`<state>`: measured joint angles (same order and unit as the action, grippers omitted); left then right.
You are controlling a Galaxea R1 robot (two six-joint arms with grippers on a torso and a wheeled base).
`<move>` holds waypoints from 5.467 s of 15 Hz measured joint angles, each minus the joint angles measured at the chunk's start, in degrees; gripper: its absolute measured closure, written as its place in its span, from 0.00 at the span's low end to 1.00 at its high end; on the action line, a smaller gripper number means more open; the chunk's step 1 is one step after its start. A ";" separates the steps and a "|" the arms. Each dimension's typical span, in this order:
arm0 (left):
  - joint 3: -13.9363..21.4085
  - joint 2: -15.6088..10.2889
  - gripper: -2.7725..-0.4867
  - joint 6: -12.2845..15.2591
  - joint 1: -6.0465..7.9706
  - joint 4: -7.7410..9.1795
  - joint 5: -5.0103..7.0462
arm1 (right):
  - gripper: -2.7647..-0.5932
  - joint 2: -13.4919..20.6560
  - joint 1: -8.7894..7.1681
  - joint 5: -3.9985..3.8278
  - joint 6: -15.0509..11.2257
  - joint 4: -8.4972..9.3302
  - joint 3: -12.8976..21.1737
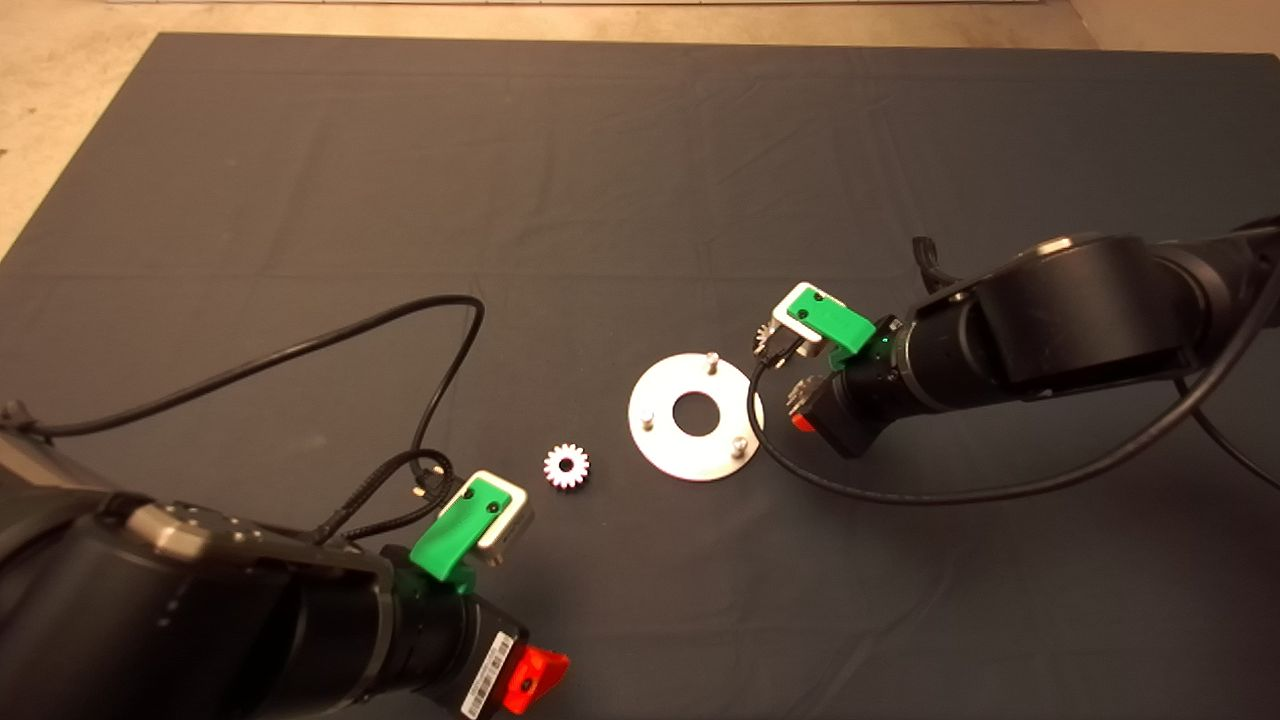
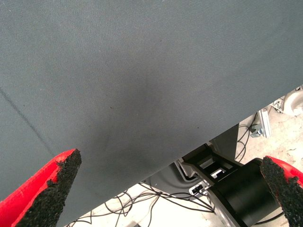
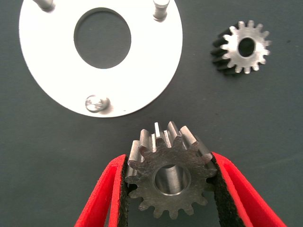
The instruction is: Install three planetary gears onto the carrier pins
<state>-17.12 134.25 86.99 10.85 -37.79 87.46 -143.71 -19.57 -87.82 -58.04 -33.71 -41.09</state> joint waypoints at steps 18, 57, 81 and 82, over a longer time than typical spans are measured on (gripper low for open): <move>0.00 -0.02 0.01 0.16 0.00 0.00 0.05 | 0.82 -8.36 2.18 -0.01 -1.39 2.82 -4.20; 0.00 -0.13 0.01 0.18 0.33 0.00 0.02 | 0.83 -8.38 6.07 0.56 -1.17 -0.91 -7.46; 0.00 -0.10 0.01 0.49 0.33 0.00 0.02 | 0.83 -8.70 7.20 1.49 -1.17 -4.92 -7.46; 0.00 -0.10 0.01 0.49 0.33 0.00 0.02 | 0.83 -8.70 7.22 1.46 -1.17 -4.94 -7.41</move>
<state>-17.12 134.16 87.48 11.18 -37.79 87.48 -152.42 -12.35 -86.36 -59.21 -38.65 -48.51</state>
